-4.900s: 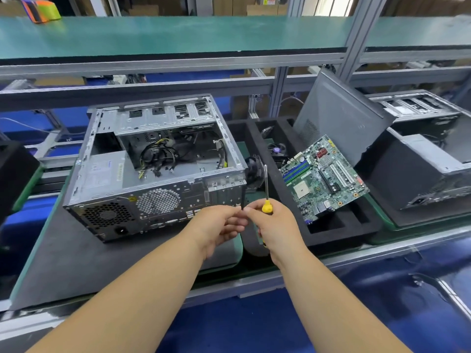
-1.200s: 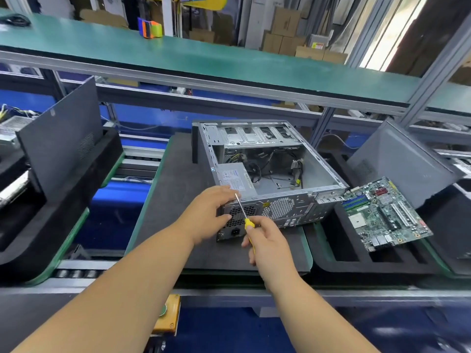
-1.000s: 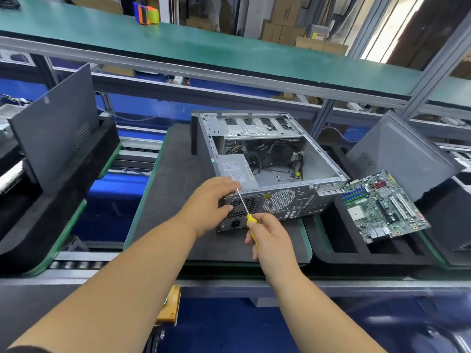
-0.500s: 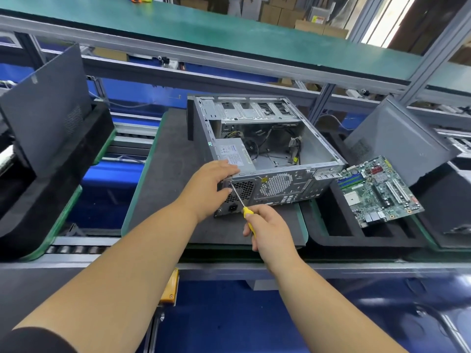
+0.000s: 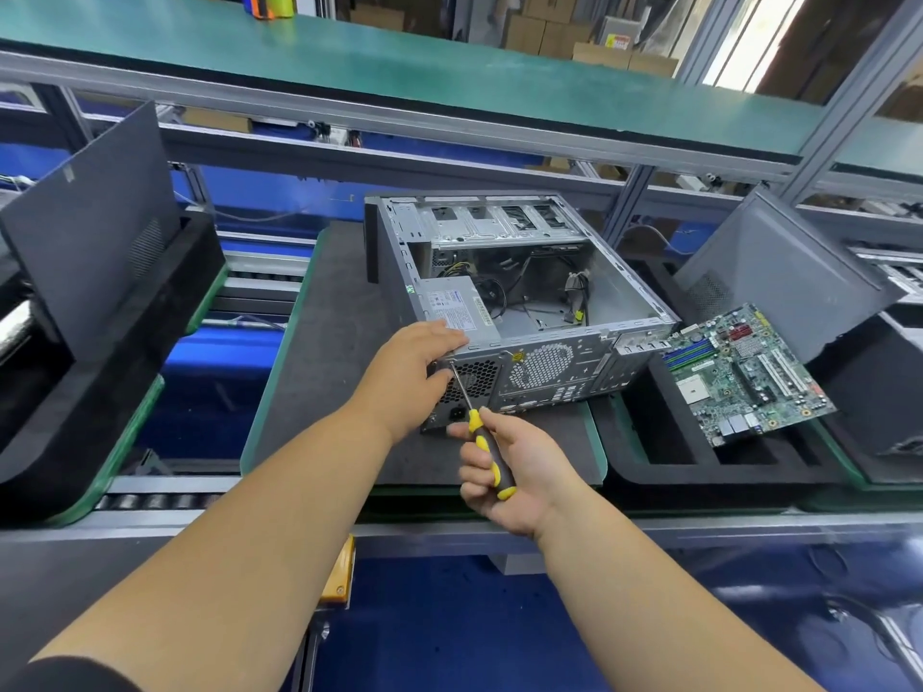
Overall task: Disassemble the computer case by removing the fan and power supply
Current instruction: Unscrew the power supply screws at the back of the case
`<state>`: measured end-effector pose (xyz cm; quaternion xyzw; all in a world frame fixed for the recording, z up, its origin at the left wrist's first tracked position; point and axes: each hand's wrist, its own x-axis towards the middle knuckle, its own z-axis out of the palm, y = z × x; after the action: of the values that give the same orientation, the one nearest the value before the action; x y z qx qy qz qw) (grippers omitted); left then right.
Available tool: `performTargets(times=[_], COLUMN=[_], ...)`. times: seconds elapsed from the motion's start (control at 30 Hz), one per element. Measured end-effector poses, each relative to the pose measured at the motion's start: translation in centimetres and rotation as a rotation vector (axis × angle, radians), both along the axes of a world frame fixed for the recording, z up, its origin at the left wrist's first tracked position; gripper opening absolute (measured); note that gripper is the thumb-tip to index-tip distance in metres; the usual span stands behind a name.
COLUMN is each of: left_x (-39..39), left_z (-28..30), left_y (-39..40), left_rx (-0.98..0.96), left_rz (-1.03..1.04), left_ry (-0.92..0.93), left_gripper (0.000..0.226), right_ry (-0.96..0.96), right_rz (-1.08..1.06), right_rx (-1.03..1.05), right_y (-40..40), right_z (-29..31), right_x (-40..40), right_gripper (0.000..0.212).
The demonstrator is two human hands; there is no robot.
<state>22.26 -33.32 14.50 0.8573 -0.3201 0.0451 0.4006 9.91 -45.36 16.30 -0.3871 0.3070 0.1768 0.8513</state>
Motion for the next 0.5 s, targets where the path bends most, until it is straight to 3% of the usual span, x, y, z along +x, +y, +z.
performTargets(times=[0.13, 0.27, 0.4, 0.5], left_x=[0.1, 0.2, 0.3, 0.2], left_z=[0.1, 0.3, 0.2, 0.2], left_y=[0.0, -0.1, -0.1, -0.1], left_rx=[0.019, 0.021, 0.032, 0.028], left_rz=[0.014, 0.008, 0.004, 0.007], left_ry=[-0.007, -0.004, -0.008, 0.001], left_gripper=[0.046, 0.047, 0.047, 0.046], right_ry=[-0.003, 0.002, 0.031, -0.048], right_rz=[-0.019, -0.027, 0.046, 0.160], right_rx=[0.015, -0.127, -0.537, -0.991], right_y=[0.3, 0.8, 1.9, 1.8], right_z=[0.2, 0.6, 0.7, 0.1], right_x=[0.0, 0.2, 0.7, 0.7], right_gripper=[0.034, 0.034, 0.034, 0.034])
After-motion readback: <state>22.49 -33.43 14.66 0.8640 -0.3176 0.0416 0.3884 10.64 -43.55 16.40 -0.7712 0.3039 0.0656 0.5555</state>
